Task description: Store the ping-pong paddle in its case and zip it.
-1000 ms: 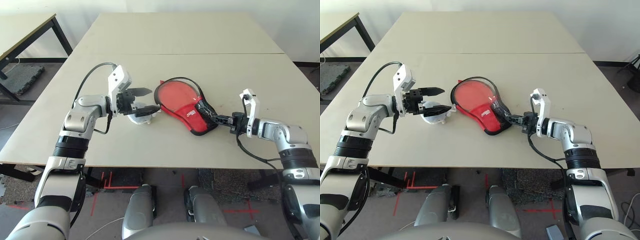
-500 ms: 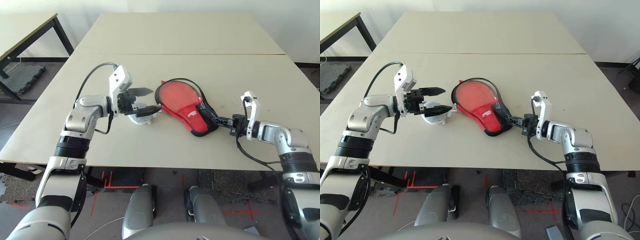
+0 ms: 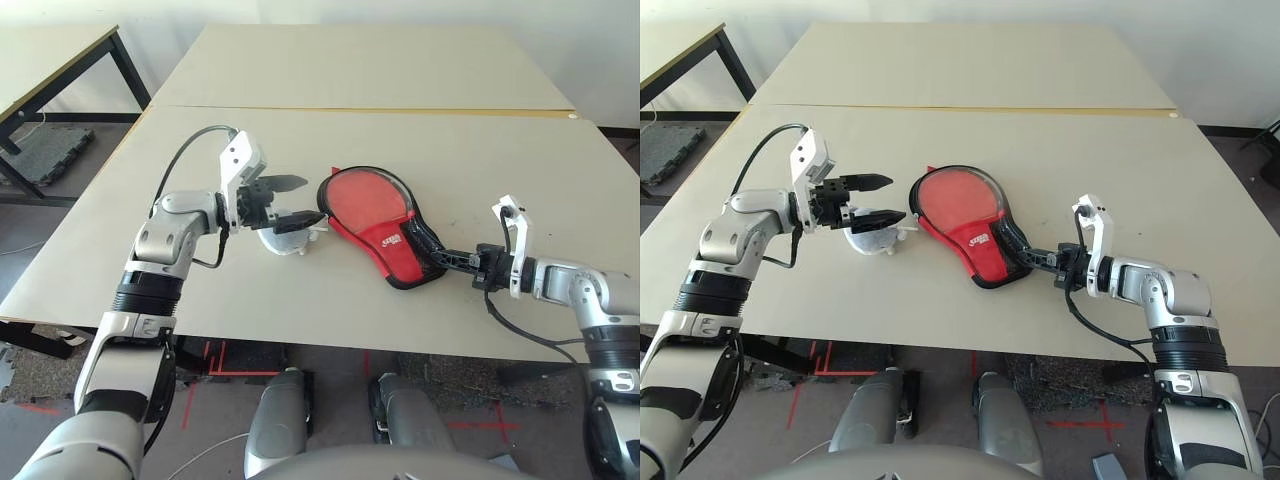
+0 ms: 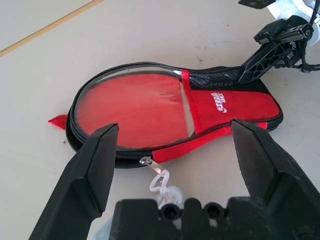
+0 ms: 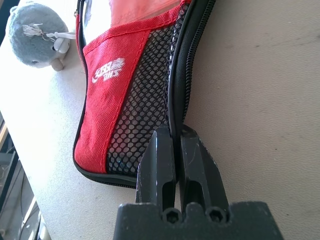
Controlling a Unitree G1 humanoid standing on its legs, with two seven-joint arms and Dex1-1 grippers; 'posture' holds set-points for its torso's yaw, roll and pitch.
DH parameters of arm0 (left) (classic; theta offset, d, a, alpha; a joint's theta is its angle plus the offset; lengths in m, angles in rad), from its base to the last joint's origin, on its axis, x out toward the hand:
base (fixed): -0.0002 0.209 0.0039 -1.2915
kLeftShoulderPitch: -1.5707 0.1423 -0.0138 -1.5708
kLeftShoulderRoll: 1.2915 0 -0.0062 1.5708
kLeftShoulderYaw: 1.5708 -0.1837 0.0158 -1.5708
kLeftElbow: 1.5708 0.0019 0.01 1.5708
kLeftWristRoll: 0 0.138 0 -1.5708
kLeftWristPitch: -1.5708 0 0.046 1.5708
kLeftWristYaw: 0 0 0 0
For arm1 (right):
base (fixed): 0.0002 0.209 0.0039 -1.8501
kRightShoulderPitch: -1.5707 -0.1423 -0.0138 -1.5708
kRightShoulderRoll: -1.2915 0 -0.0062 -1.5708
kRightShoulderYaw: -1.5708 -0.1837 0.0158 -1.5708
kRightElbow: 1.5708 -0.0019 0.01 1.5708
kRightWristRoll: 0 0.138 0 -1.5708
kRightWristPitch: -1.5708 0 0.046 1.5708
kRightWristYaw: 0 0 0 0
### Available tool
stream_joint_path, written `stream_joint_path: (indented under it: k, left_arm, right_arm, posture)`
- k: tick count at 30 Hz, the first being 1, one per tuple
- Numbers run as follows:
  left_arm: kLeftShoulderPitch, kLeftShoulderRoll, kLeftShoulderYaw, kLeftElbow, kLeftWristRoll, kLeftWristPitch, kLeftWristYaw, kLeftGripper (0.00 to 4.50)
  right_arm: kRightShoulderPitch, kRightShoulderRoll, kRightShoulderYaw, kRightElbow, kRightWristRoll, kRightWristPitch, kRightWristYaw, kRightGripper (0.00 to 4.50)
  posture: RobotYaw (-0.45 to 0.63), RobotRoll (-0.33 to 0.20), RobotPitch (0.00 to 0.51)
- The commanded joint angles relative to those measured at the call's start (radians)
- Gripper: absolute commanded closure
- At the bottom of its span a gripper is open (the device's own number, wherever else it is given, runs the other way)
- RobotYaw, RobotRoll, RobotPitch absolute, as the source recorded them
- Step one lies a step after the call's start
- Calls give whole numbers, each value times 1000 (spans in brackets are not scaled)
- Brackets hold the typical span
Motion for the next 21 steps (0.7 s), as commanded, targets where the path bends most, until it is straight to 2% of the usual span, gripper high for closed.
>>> stream_joint_path:
  k: [1, 7, 12, 21]
  left_arm:
    - [-1, 6, -14, 10, 11, -4, 2, 0]
    - [2, 10, -12, 9, 11, -3, 1, 0]
    - [4, 11, -13, 8, 11, -3, 0, 0]
    - [7, 5, -18, 12, 11, -6, -1, 0]
  right_arm:
    - [-15, -8, -2, -22, 25, 36, -5, 4478]
    - [-116, -21, -62, -57, 100, 98, -13, 4478]
    - [-139, -65, -73, -119, 143, 173, -14, 4478]
    - [-19, -157, -112, -259, 215, 300, -30, 4478]
  posture:
    - [77, 0, 92]
    - [75, 0, 94]
    - [70, 0, 95]
    - [63, 0, 97]
